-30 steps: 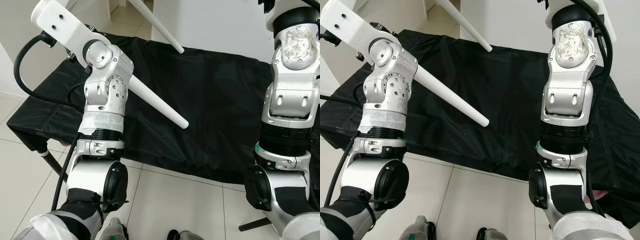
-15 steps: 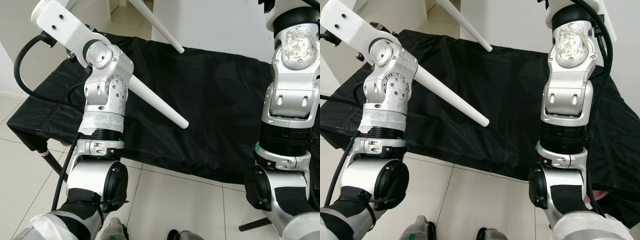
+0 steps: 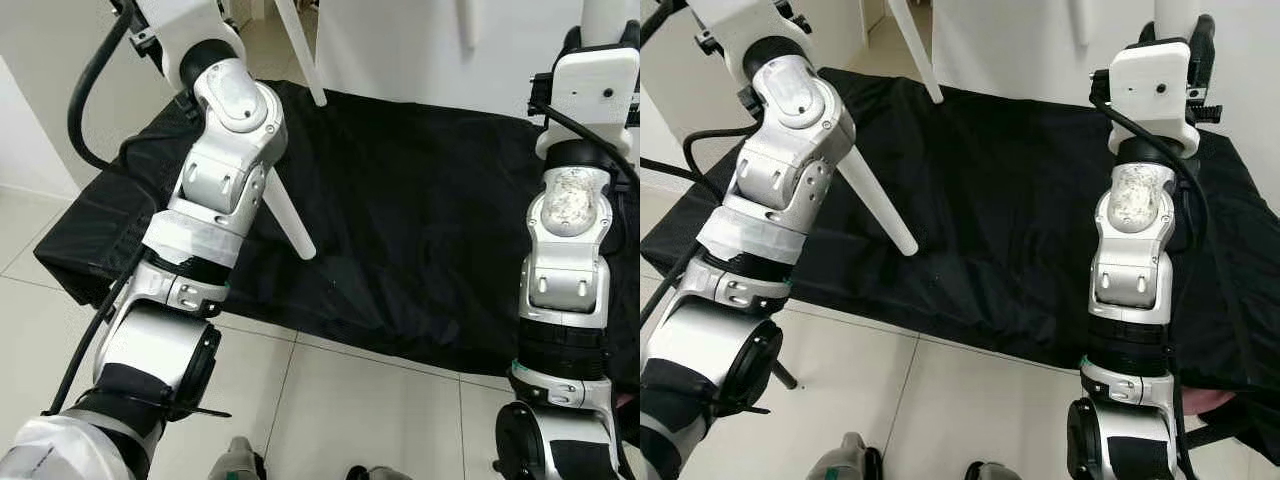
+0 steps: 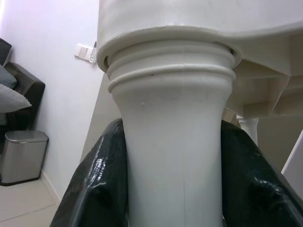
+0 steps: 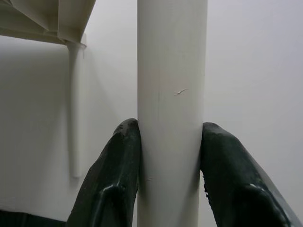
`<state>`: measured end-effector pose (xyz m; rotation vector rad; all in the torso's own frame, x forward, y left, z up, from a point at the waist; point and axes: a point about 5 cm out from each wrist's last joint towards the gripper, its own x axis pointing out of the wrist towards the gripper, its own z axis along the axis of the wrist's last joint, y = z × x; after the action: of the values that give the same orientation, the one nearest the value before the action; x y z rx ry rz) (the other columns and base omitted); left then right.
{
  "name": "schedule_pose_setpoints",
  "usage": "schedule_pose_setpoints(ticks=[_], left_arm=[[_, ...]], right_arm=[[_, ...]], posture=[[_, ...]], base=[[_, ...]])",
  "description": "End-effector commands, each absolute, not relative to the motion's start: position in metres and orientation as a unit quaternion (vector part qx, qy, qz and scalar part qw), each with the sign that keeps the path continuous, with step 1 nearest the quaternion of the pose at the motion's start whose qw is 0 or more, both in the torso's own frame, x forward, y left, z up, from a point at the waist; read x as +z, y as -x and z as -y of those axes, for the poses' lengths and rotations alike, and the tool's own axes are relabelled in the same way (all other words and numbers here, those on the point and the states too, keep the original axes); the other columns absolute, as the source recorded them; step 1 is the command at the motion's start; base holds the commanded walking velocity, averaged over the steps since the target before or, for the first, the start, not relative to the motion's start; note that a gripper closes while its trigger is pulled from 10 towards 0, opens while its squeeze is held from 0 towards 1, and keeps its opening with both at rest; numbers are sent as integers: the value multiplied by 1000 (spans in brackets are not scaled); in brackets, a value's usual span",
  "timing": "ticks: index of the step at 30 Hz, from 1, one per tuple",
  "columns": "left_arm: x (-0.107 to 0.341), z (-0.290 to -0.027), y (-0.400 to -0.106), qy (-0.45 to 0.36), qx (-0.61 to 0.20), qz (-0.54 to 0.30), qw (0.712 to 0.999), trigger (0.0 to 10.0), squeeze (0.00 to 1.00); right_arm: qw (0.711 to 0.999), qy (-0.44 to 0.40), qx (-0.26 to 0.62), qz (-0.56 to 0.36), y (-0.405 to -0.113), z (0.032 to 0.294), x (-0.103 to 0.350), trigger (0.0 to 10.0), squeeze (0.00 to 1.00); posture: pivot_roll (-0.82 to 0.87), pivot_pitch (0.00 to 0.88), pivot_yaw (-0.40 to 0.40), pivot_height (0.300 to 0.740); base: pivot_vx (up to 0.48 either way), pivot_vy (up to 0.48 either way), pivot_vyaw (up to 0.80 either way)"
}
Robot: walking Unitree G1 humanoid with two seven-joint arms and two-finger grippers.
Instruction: Building children table
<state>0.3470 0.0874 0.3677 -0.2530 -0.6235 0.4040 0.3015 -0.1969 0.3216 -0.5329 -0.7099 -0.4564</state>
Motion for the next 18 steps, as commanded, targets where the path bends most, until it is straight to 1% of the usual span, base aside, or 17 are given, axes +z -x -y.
schedule_pose_setpoints(ticks=[1,2,3,4,5,7,8,9,10,12,13,14,15,16,18], left_arm=[[402,-37,-325,-32,-182,402,897,0,0],[398,-30,-324,-46,-207,394,894,4431,0],[395,-24,-324,-56,-225,388,892,4431,0],[389,-17,-321,-78,-248,379,888,10000,0],[389,-17,-321,-78,-248,379,888,10000,0],[379,-9,-319,-103,-272,368,883,10000,0],[379,-9,-319,-103,-272,368,883,10000,0],[374,-7,-317,-104,-284,362,882,10000,1000],[374,-7,-317,-104,-284,362,882,10000,1000],[369,-7,-318,-114,-290,356,881,10000,1000],[369,-7,-318,-114,-290,356,881,10000,1000],[363,-7,-318,-129,-301,348,878,10000,1000],[363,-7,-318,-129,-301,348,878,10000,1000],[355,-7,-317,-145,-312,340,875,10000,1000],[355,-7,-317,-145,-312,340,875,10000,1000]], right_arm=[[890,247,-222,312,-304,201,309,0,0],[910,211,-227,274,-309,207,295,78,0],[922,185,-230,249,-312,211,286,78,0],[937,147,-231,219,-315,215,273,10000,0],[937,147,-231,219,-315,215,273,10000,0],[951,103,-219,192,-319,218,259,10000,0],[951,103,-219,192,-319,218,259,10000,0],[959,62,-214,177,-321,220,249,10000,1000],[959,62,-214,177,-321,220,249,10000,1000],[960,32,-217,174,-322,221,243,10000,1000],[960,32,-217,174,-322,221,243,10000,1000],[961,9,-221,168,-323,223,240,10000,1000],[961,9,-221,168,-323,223,240,10000,1000],[962,-9,-220,163,-324,223,237,10000,1000],[962,-9,-220,163,-324,223,237,10000,1000]], posture=[[33,0,0,740],[36,0,0,740],[36,0,0,740],[41,0,0,740],[41,0,0,740],[45,0,0,740],[45,0,0,740],[46,0,0,740],[46,0,0,740],[48,0,0,740],[48,0,0,740],[54,0,0,740],[54,0,0,740],[58,23,-55,740],[58,23,-55,740]], base=[[0,0,0],[0,0,0],[0,0,0],[0,0,0],[0,0,0],[0,0,0],[0,0,0],[0,0,0],[0,0,0],[0,0,0],[0,0,0],[0,0,0],[0,0,0],[0,0,0],[0,0,0]])
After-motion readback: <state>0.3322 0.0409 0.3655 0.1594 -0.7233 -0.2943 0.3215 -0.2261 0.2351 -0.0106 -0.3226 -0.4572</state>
